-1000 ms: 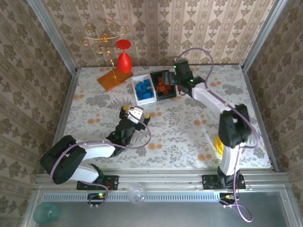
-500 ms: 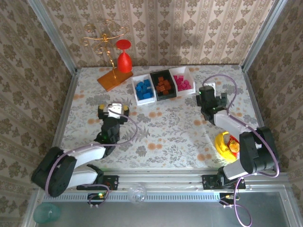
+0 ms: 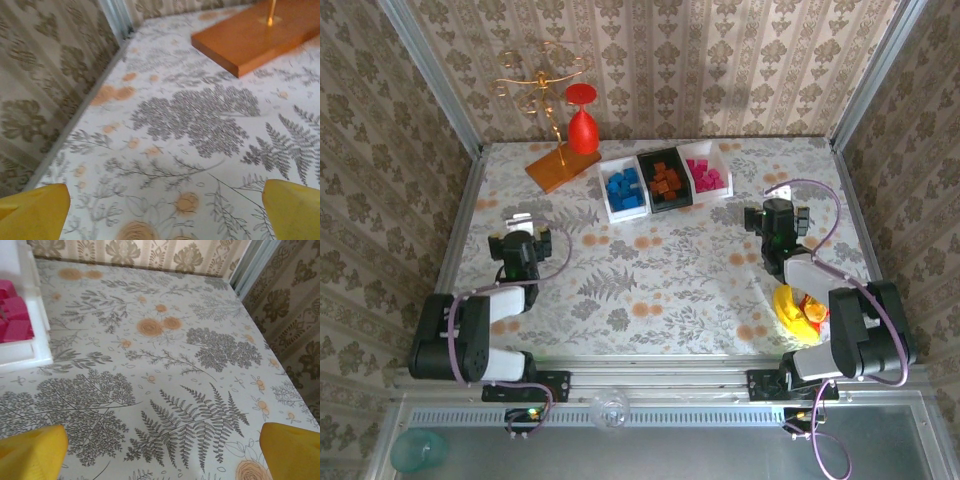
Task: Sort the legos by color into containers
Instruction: Reset both arms
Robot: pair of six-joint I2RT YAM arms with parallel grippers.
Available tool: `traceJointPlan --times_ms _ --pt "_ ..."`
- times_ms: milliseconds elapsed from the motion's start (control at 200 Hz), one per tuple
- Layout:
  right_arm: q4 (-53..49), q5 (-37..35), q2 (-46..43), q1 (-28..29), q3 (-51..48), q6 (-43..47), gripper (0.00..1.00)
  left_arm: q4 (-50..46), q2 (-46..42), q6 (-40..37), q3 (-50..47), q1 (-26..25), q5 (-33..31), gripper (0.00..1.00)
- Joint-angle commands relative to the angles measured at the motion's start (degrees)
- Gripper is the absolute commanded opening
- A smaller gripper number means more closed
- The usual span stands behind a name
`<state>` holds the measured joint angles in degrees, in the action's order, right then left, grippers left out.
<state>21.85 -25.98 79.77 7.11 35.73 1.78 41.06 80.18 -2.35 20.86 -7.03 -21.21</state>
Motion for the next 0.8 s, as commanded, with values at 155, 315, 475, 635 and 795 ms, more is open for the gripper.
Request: traceJointPlan --times_ms 155,315,475,635,795 --pt "5.9 3.1 -1.8 -0.1 -5.3 0.0 1.0 11.1 7.8 1.0 1.4 6.0 13.5 1.0" --pt "12.2 8.6 -0.5 -2.1 -8.4 -2.1 1.0 14.1 9.2 -0.2 0.5 5.6 14.9 1.0" --pt "26.1 15.2 -0.5 -2.8 -15.3 -2.1 1.0 14.9 9.4 -0.6 0.3 4.1 10.0 1.0" --pt "28.2 16.6 7.7 -3.8 -12.9 -2.8 1.0 15.8 9.6 -1.1 0.0 3.0 7.7 1.0" --pt "26.7 19.1 7.5 -5.9 -12.4 -4.4 1.0 15.8 9.6 -1.2 0.0 2.9 7.5 1.0"
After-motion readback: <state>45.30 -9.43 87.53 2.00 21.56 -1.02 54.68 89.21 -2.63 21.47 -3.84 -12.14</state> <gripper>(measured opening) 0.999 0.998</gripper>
